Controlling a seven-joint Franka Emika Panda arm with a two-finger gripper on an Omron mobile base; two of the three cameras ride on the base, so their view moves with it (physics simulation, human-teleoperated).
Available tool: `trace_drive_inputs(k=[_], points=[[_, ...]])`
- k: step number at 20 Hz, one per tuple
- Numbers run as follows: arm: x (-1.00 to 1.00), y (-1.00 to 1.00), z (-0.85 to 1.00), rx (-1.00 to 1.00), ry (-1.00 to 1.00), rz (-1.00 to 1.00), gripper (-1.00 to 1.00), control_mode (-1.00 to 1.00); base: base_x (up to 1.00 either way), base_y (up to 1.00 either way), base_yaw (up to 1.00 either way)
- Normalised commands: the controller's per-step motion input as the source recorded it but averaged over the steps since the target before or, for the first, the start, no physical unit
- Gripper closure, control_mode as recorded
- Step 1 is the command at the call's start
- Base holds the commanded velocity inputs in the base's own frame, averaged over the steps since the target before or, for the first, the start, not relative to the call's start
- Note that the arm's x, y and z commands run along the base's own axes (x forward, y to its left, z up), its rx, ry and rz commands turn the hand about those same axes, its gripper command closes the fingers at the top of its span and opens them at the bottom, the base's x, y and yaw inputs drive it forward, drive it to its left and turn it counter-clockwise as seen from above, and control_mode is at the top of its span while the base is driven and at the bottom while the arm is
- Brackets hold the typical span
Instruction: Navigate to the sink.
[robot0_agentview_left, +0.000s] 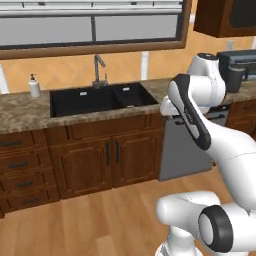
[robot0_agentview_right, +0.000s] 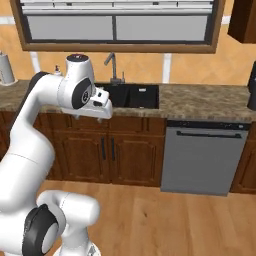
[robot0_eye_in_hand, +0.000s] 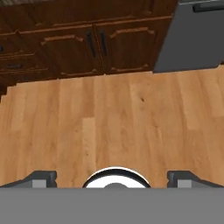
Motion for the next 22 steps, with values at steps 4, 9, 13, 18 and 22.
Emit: trace_drive_inputs(k=[4, 9, 13, 18, 22], points=[[0.00, 0.00, 0.00, 0.00, 0.00, 0.00, -1.00, 1.00, 1.00, -0.08, 0.19], [0.00, 0.00, 0.00, 0.00, 0.00, 0.00, -1.00, 1.00, 1.00, 0.01, 0.04], [0.00, 0.00, 0.00, 0.00, 0.00, 0.00, -1.00, 1.00, 1.00, 0.07, 0.01], [0.00, 0.00, 0.00, 0.00, 0.00, 0.00, -1.00, 1.00, 0.96, 0.00, 0.11], [0.00, 0.00, 0.00, 0.00, 0.00, 0.00, -1.00, 1.00, 0.72, 0.00, 0.10]])
